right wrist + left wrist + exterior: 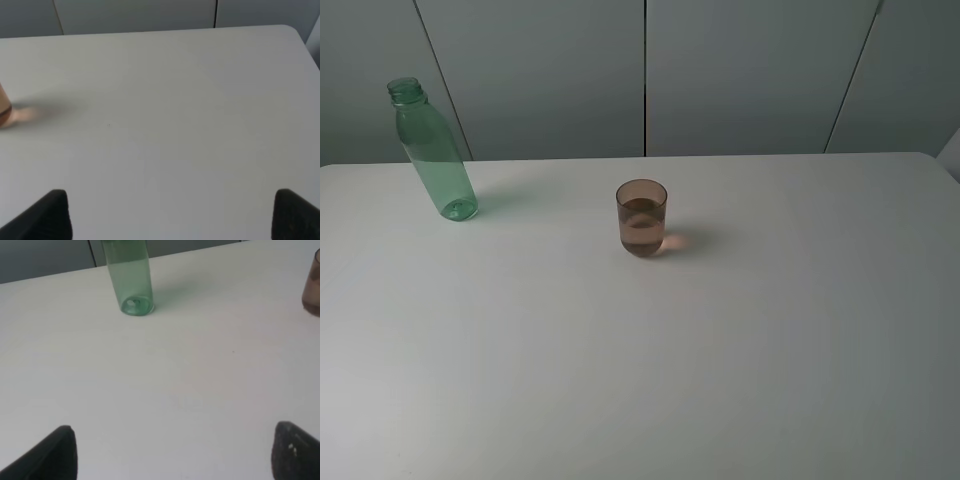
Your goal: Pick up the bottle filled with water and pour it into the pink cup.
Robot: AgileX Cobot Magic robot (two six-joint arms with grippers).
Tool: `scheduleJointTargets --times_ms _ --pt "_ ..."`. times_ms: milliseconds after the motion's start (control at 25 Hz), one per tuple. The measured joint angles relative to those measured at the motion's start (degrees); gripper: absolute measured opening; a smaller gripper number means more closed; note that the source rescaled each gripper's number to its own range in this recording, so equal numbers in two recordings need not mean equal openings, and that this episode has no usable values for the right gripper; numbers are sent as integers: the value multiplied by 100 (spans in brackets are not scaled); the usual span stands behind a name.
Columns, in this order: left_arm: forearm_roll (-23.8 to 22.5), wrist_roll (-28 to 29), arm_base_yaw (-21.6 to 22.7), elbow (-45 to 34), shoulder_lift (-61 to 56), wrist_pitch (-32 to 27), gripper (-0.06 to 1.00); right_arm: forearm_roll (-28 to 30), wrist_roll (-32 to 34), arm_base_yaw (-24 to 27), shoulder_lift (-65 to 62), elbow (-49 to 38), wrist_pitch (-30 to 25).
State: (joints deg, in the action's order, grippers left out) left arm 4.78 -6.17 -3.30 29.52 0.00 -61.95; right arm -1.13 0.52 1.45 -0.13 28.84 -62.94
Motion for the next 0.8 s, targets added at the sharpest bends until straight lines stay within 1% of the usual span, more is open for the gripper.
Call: scheduleJointTargets --times_ms 200,800 --pt "-77 103 0 0 0 0 99 0 0 0 0 0 0" --pt "-91 103 -2 0 0 0 99 0 0 0 0 0 0"
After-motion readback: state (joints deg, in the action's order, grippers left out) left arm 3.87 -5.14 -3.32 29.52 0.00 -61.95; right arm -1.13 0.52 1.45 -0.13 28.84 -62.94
